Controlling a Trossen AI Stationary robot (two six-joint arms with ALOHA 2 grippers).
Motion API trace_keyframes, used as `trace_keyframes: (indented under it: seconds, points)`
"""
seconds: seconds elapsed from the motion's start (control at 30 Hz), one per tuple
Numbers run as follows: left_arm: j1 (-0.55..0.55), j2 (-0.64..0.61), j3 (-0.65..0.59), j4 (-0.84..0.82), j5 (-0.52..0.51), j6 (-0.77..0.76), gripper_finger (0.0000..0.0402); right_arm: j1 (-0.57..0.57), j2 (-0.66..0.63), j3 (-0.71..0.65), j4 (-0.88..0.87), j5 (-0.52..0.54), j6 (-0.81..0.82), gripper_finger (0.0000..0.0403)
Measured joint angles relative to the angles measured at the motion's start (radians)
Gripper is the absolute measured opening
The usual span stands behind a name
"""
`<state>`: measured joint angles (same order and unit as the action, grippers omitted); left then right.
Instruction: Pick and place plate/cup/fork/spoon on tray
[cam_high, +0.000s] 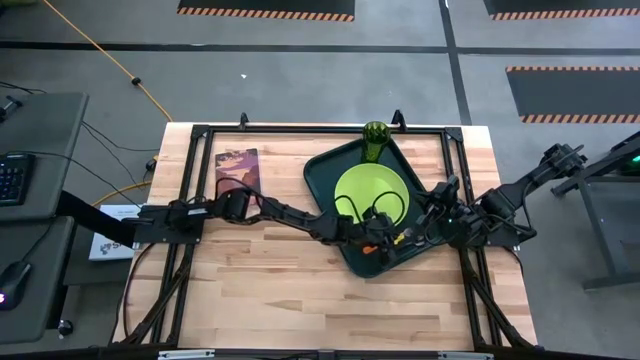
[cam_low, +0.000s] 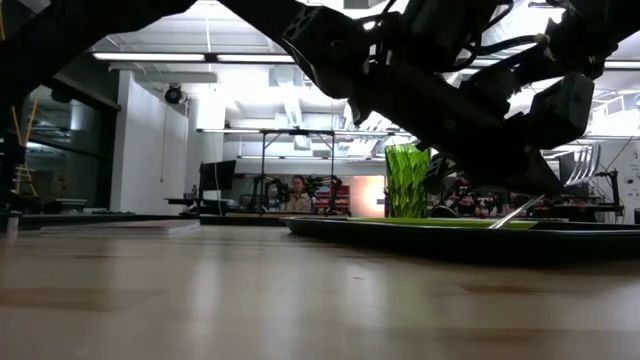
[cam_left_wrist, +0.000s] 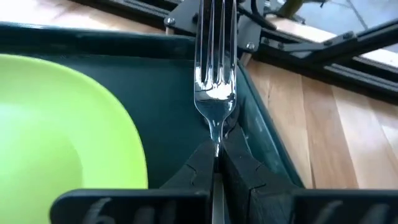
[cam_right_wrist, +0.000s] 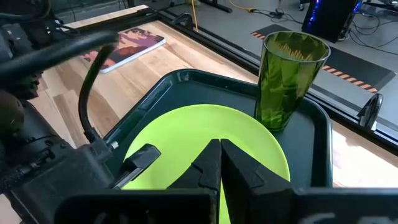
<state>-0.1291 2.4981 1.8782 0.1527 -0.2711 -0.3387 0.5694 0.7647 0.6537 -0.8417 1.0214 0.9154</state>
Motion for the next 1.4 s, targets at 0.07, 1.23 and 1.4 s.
trace_keyframes:
  seconds: [0.07, 1.23, 1.4]
  points:
    - [0.000, 0.011, 0.002, 0.015, 0.000, 0.000, 0.0005, 0.000, 0.000, 0.000, 0.000, 0.000, 0.000, 0.0000]
    - [0.020, -0.129, 0.000, -0.238, -0.020, 0.214, 0.0132, 0.000, 0.000, 0.000, -0.043, -0.175, 0.043, 0.0000]
    - [0.034, -0.254, -0.020, -0.486, -0.030, 0.271, 0.0107, 0.000, 0.001, 0.000, -0.154, -0.330, 0.164, 0.0000]
